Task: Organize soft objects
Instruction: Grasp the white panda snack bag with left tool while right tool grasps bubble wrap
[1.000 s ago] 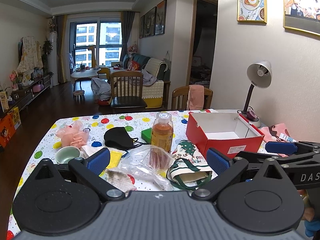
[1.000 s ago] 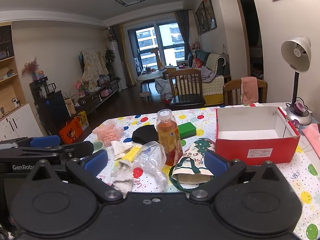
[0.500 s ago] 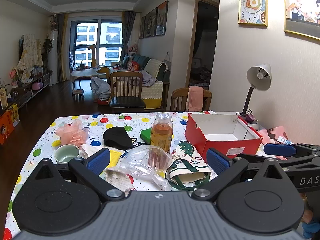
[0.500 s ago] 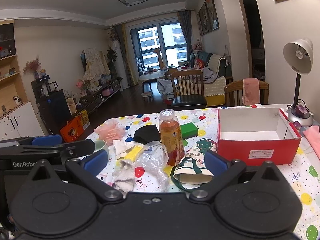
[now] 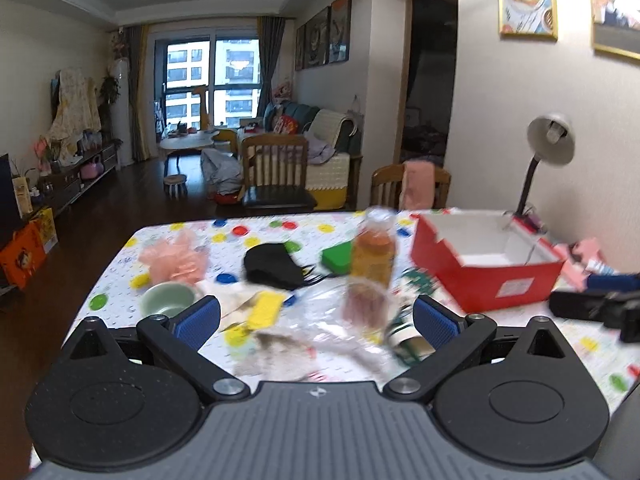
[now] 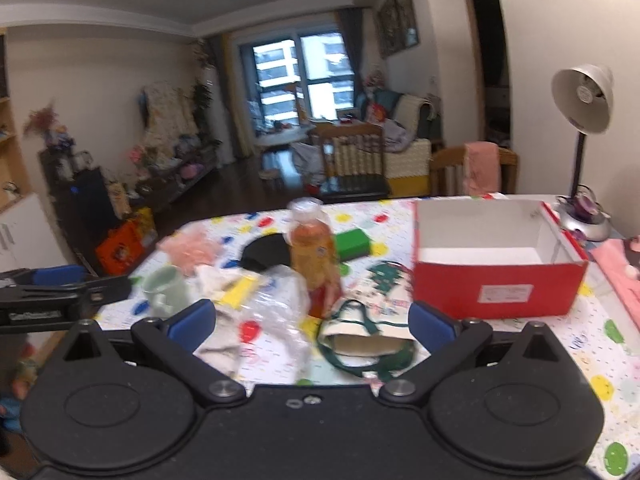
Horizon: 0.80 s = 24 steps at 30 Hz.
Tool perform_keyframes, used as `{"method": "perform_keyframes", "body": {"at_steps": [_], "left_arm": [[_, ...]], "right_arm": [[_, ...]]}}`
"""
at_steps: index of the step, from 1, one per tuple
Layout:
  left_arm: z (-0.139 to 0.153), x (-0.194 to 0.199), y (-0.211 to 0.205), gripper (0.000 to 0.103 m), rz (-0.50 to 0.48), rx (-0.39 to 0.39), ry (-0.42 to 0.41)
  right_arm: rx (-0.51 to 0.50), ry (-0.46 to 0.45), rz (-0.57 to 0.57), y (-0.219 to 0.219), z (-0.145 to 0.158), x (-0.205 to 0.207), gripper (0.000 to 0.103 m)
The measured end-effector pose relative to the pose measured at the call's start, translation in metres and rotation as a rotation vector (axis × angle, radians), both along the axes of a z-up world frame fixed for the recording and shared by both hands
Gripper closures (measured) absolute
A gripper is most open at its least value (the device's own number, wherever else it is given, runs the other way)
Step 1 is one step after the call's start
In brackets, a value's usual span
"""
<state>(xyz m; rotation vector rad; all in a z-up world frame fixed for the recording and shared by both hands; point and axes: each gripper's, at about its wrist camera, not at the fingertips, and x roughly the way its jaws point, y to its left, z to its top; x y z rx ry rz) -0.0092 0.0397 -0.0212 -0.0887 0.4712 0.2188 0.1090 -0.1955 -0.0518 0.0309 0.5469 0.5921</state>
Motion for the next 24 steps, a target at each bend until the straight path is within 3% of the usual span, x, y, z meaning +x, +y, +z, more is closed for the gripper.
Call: {"method": "perform_keyframes", "body": {"at_steps": [10, 18, 24], "left_arm": [[-0.074, 0.024, 0.082, 0.0, -0.025, -0.023, 0.206], [-0.111, 0.043, 0.117, 0.0, -0.225, 0.056, 0.326], [-0.132, 0.058, 0.129, 0.0, -0.335, 0.121, 0.401]], "right_arm": [[-0.146, 0.153, -0.085, 0.008, -0.059, 0.023, 0.004], [-0.263, 0.238, -0.106, 0.011, -0.095, 0.029, 0.006], [-0.246, 0.321, -0.216, 0.006, -0.118, 0.057, 0.008]]}}
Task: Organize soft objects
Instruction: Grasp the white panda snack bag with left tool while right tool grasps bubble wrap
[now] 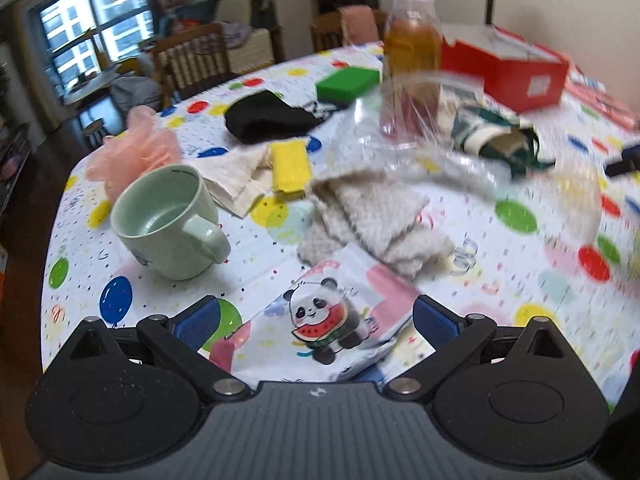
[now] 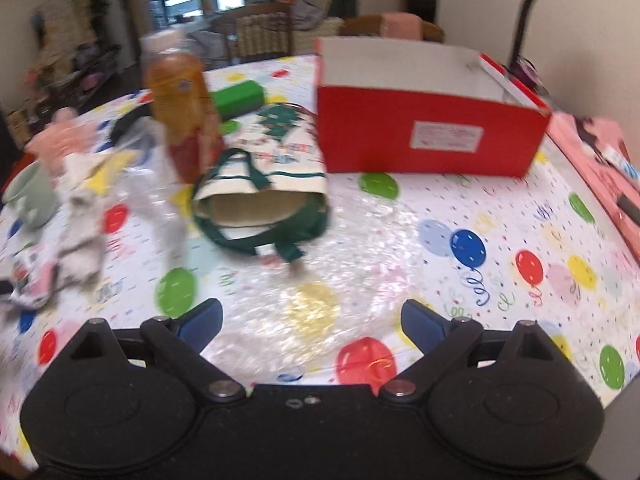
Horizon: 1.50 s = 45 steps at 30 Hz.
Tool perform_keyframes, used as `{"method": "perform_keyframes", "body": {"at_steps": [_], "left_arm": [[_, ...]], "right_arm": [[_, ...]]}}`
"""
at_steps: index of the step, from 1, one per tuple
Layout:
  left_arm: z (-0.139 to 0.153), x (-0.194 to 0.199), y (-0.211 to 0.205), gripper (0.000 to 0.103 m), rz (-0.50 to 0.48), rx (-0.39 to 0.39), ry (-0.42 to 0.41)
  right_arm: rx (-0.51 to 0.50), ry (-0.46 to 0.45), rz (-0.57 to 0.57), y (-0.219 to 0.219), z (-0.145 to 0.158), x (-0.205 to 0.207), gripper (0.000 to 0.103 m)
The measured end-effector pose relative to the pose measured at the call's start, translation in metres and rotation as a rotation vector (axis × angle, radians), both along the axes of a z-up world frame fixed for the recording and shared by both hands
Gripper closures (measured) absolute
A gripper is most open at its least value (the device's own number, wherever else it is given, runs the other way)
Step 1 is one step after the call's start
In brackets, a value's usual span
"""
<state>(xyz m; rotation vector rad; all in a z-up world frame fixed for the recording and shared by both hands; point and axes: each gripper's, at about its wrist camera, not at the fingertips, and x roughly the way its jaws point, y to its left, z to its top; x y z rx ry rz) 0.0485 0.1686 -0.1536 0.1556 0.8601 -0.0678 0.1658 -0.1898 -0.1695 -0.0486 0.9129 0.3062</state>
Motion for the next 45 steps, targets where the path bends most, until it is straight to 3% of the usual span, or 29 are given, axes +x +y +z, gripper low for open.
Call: {"method": "perform_keyframes", "body": {"at_steps": [6, 12, 16, 20, 25, 29, 34, 37, 40, 45], "left_arm": [[-0.018, 0.015, 0.005, 0.0, -0.091, 0.056, 0.046], [-0.028, 0.026, 0.009, 0.0, -0.181, -0.014, 0.104], [-0.037, 0.017, 0.0, 0.0, -0.29, 0.069, 0.125], [-0.046, 0.012, 0.0, 0.0, -0.325, 0.126, 0.13], [-0.046, 0.014, 0.006, 0.001, -0.265, 0.087, 0.132], [-0.045, 0.014, 0.01, 0.017, -0.207, 0.058, 0.123], [-0.043, 0.014, 0.011, 0.023, -0.155, 0.036, 0.113], [-0.043, 0.011, 0.007, 0.03, -0.144, 0.051, 0.099], [-0.042, 0.01, 0.007, 0.039, -0.13, 0.041, 0.091], [-0.04, 0.007, 0.003, 0.043, -0.095, 0.045, 0.085]], "right_arm": [[-0.015, 0.051, -0.054, 0.001, -0.016, 0.019, 0.008], [-0.003, 0.093, -0.094, 0.003, -0.027, 0.031, 0.008], [0.005, 0.115, -0.108, 0.006, -0.033, 0.034, 0.008], [0.012, 0.135, -0.13, 0.008, -0.039, 0.037, 0.009], [0.019, 0.149, -0.146, 0.011, -0.043, 0.04, 0.026], [0.022, 0.149, -0.174, 0.009, -0.044, 0.042, 0.045], [-0.074, 0.125, -0.157, 0.018, -0.045, 0.038, 0.064], [-0.092, 0.11, -0.123, 0.025, -0.043, 0.035, 0.093], [-0.139, 0.075, -0.096, 0.035, -0.04, 0.03, 0.097], [-0.118, 0.024, -0.102, 0.03, -0.02, 0.018, 0.098]]}}
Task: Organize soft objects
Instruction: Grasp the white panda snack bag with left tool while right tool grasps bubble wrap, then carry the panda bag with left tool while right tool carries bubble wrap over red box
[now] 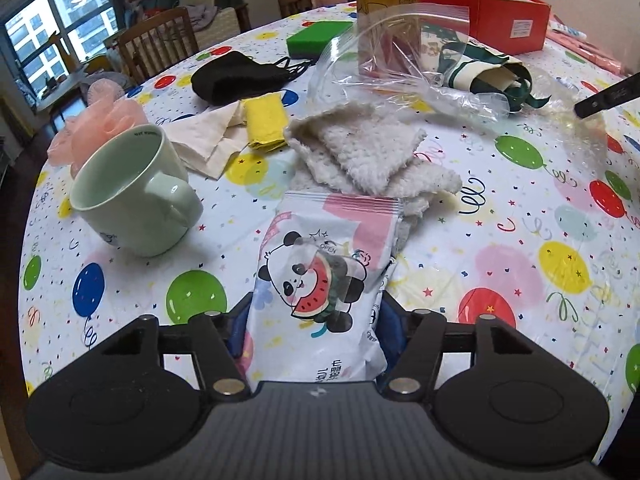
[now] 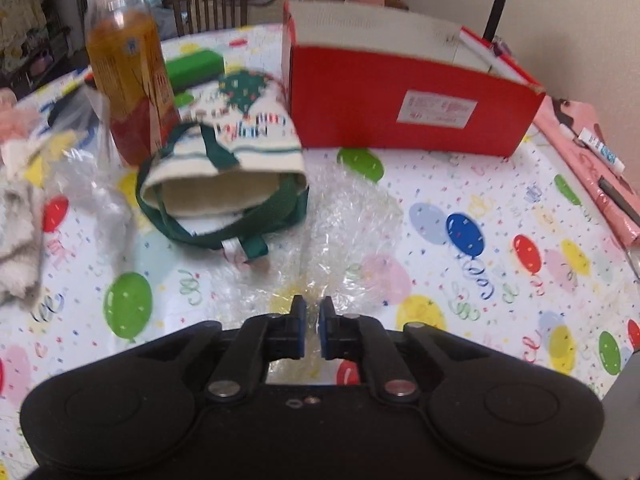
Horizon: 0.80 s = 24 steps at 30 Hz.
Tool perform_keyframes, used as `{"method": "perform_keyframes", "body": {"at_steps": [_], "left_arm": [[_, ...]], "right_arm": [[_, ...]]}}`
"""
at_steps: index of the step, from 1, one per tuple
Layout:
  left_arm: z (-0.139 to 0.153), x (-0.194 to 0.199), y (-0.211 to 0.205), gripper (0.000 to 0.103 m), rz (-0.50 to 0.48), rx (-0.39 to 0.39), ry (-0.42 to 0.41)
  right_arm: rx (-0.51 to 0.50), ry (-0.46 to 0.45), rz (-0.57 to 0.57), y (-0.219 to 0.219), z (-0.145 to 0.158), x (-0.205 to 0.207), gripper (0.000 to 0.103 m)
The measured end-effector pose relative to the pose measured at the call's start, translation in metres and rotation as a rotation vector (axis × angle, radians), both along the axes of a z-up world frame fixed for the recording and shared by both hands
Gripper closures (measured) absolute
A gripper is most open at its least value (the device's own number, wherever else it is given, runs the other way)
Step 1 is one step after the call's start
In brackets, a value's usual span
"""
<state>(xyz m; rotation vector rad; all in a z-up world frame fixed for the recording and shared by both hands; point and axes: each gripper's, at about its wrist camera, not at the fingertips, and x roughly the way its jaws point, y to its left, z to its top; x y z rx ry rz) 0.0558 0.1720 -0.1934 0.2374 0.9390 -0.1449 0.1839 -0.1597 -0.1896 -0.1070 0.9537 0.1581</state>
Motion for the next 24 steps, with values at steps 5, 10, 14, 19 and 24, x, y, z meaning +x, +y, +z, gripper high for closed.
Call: {"method": "perform_keyframes", "body": {"at_steps": [5, 10, 14, 19, 24], "left_arm": [[0.007, -0.005, 0.004, 0.043, 0.069, -0.03, 0.009], [0.023, -0.005, 0.012, 0.043, 0.161, -0.085, 0.016], [0.044, -0.003, 0.006, 0.043, 0.187, -0.106, -0.006], [0.071, 0.006, -0.011, 0.043, 0.205, -0.164, -0.033], [0.101, 0.022, -0.042, 0.043, 0.179, -0.191, -0.075]], "right_arm": [[0.032, -0.077, 0.018, -0.01, 0.036, -0.014, 0.098], [0.081, -0.137, 0.03, -0.022, 0.07, -0.016, 0.098], [0.11, -0.16, 0.061, -0.029, 0.089, -0.012, 0.098], [0.146, -0.169, 0.106, -0.04, 0.108, 0.0, 0.098], [0.17, -0.19, 0.135, -0.056, 0.125, 0.017, 0.098]]}}
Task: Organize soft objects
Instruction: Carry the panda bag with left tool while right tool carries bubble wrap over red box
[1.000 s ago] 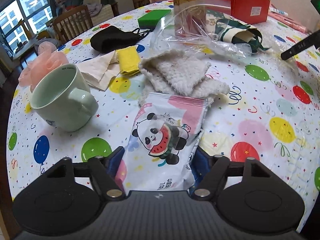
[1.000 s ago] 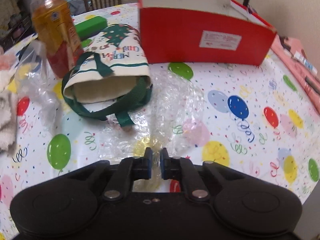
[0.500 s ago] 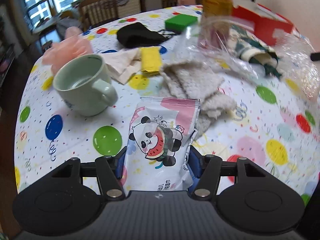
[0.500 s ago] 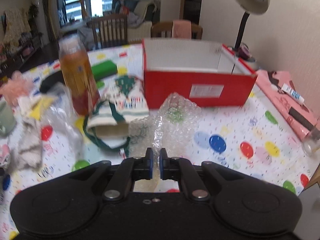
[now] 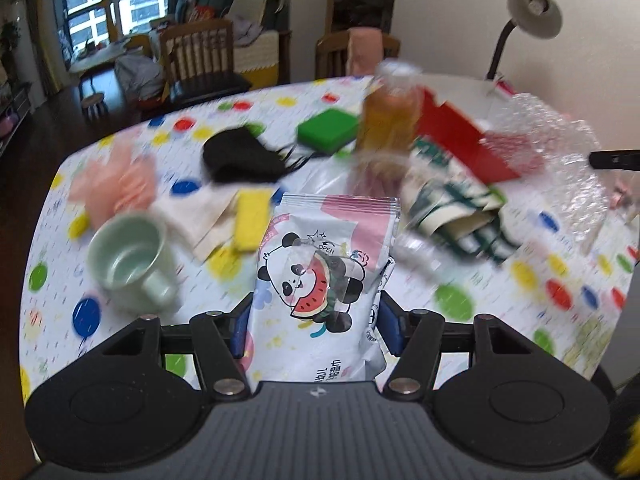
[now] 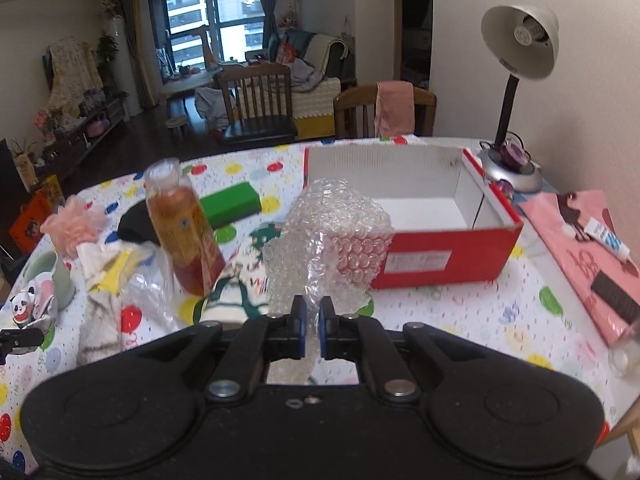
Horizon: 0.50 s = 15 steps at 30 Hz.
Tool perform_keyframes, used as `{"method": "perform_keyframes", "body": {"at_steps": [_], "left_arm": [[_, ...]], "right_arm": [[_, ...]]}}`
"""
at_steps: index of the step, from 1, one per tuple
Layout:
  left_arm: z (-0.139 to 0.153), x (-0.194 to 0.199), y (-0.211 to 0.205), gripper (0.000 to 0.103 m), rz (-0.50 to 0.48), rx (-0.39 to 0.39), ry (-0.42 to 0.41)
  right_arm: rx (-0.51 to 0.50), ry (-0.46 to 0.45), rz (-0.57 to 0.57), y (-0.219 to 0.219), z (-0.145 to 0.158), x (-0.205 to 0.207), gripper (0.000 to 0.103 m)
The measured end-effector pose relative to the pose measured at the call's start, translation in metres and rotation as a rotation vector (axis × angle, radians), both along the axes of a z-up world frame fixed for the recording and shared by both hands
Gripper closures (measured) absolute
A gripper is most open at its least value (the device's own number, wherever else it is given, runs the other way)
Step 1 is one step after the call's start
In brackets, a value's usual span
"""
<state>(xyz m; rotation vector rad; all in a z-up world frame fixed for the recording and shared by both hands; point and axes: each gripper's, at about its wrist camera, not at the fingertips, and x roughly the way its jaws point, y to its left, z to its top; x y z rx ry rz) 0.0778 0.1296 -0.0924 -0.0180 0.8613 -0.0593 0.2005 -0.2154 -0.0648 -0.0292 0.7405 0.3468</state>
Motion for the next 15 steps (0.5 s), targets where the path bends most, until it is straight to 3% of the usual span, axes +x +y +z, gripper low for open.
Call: {"method": "perform_keyframes", "body": {"at_steps": [8, 15], "left_arm": [[0.04, 0.036, -0.06, 0.043, -0.053, -0.052, -0.06], [0.054, 0.079, -0.118, 0.043, -0.109, -0.056, -0.085]], "right_arm": [[0.06, -0.019, 0.02, -0.037, 0.022, 0.044, 0.098], [0.074, -0.025, 0.044, -0.066, 0.027, 0.085, 0.098]]}}
